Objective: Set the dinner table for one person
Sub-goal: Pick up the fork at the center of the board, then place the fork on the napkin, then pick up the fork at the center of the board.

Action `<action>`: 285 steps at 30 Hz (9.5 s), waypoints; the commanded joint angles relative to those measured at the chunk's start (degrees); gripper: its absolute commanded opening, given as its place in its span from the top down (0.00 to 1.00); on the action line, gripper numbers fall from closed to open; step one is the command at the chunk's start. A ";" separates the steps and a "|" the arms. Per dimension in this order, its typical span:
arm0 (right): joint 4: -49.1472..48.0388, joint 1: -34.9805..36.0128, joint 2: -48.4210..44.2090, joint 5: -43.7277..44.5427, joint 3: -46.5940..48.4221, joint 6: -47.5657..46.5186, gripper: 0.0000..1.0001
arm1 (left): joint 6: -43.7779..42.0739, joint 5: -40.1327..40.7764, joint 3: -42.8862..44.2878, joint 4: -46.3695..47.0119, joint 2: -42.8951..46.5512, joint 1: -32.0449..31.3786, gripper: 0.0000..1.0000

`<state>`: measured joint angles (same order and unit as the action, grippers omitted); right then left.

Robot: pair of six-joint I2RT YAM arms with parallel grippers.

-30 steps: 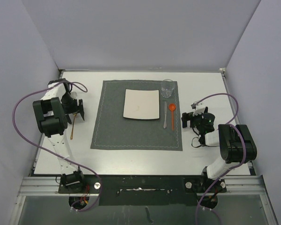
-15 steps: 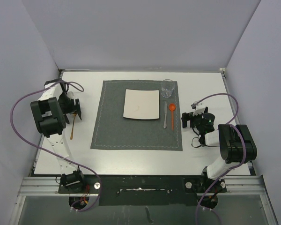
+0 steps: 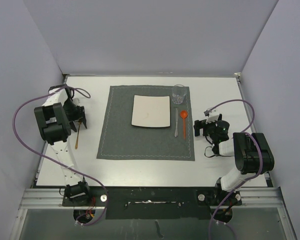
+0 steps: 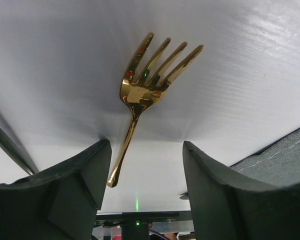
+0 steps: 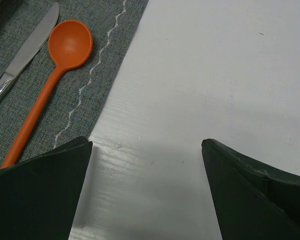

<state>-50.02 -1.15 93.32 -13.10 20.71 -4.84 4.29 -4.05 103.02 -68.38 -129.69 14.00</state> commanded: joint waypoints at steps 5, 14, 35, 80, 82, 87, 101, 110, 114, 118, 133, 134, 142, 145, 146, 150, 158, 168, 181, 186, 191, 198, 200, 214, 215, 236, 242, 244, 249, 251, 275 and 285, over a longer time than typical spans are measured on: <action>-2.89 -0.24 -0.23 -0.33 1.44 0.18 0.02 | 0.27 -0.42 1.82 -0.94 -3.05 0.30 0.81; -2.89 -0.26 -0.26 -0.34 1.43 0.18 0.02 | 0.69 -0.25 0.68 -1.05 -3.48 0.25 1.00; -2.88 -0.30 -0.21 -0.34 1.44 0.19 0.02 | 1.68 3.94 -0.05 -2.18 3.79 -3.63 1.00; -2.89 -0.26 -0.24 -0.34 1.44 0.18 0.02 | 10.85 4.87 18.43 -10.14 1.88 -21.91 1.00; -2.89 -0.26 -0.24 -0.34 1.44 0.21 0.02 | 11.88 4.76 19.16 -10.12 0.90 -22.96 1.00; -2.87 -0.28 -0.20 -0.34 1.44 0.18 0.02 | 13.85 4.38 21.35 -9.88 -1.73 -26.49 1.00; -2.85 -0.26 -0.24 -0.34 1.42 0.18 0.02 | 16.72 4.14 25.06 -11.60 -7.88 -31.28 1.00; -2.89 -0.26 -0.20 -0.34 1.44 0.18 0.02 | 17.31 4.14 23.77 -10.01 -9.76 -31.42 1.00; -2.86 -0.28 -0.24 -0.34 1.44 0.21 0.02 | 17.30 4.14 25.17 -10.05 -10.88 -31.50 1.00; -2.90 -0.31 -0.24 -0.34 1.44 0.18 0.02 | 17.28 4.14 26.46 -10.44 -11.99 -31.55 1.00; -2.89 -0.27 -0.24 -0.34 1.43 0.18 0.02 | 16.24 3.88 31.51 -11.61 -15.40 -31.69 1.00; -2.88 -0.26 -0.23 -0.34 1.44 0.25 0.02 | 16.12 3.88 31.94 -11.80 -15.68 -31.75 1.00; -2.87 -0.28 -0.24 -0.34 1.44 0.23 0.02 | 15.32 4.03 33.71 -12.80 -17.29 -31.98 1.00; -2.89 -0.21 -0.24 -0.34 1.48 0.23 0.02 | 14.94 4.14 33.57 -12.72 -17.81 -32.10 1.00; -2.89 -0.27 -0.22 -0.34 1.44 0.20 0.02 | 14.83 4.09 33.52 -12.70 -18.06 -32.07 1.00; -2.89 -0.26 -0.24 -0.34 1.42 0.21 0.02 | 14.36 4.05 33.30 -12.66 -19.12 -32.10 1.00; -2.89 -0.26 -0.18 -0.34 1.44 0.23 0.02 | 13.81 3.50 33.30 -12.47 -20.76 -32.04 1.00; -2.88 -0.28 -0.23 -0.34 1.44 0.19 0.02 | 14.30 6.34 32.78 -13.43 -21.78 -32.17 0.82; -2.85 -0.25 -0.24 -0.34 1.44 0.18 0.02 | 14.43 8.01 31.81 -12.24 -19.94 -32.16 0.62; -2.87 -0.27 -0.22 -0.34 1.46 0.18 0.02 | 14.51 8.48 31.34 -11.74 -18.59 -32.22 0.59; -2.89 -0.32 -0.24 -0.34 1.44 0.18 0.02 | 13.98 7.68 30.66 -11.36 -17.01 -32.29 0.56; -2.89 -0.28 -0.24 -0.34 1.44 0.23 0.02 | 12.52 5.76 30.65 -11.06 -12.85 -32.99 0.54; -2.87 -0.28 -0.24 -0.34 1.43 0.23 0.02 | 12.13 5.44 30.81 -10.87 -11.36 -33.06 0.54; -2.86 -0.26 -0.23 -0.34 1.44 0.21 0.02 | 11.33 10.78 32.63 -14.02 -0.13 -31.48 0.49; -2.89 -0.27 -0.24 -0.34 1.44 0.20 0.02 | 11.35 11.72 32.22 -14.23 0.63 -30.76 0.48; -2.89 -0.26 -0.22 -0.34 1.44 0.19 0.02 | 8.92 3.58 21.03 -3.77 -3.07 -20.15 1.00; -2.88 -0.32 -0.18 -0.34 1.44 0.21 0.02 | 9.98 1.02 20.10 -1.14 -7.40 -20.24 1.00; -2.88 -0.26 -0.22 -0.34 1.44 0.23 0.02 | 10.34 2.42 19.83 -1.23 -8.46 -19.95 1.00; -2.88 -0.28 -0.20 -0.34 1.49 0.19 0.02 | 6.55 6.59 15.87 0.99 -6.56 -17.34 1.00; -2.88 -0.26 -0.23 -0.34 1.43 0.22 0.02 | 3.56 9.94 13.68 2.00 -4.93 -16.98 1.00; -2.86 -0.29 -0.28 -0.34 1.53 0.19 0.02 | -5.07 0.94 -2.31 10.29 20.04 -6.47 1.00; -2.86 -0.30 -0.19 -0.34 1.48 0.19 0.02 | -6.69 5.68 -18.85 22.18 32.49 -3.39 1.00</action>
<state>-50.02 -1.15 93.32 -13.10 20.75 -4.84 -0.84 0.16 86.63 -53.36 -103.35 10.87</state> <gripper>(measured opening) 0.979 0.007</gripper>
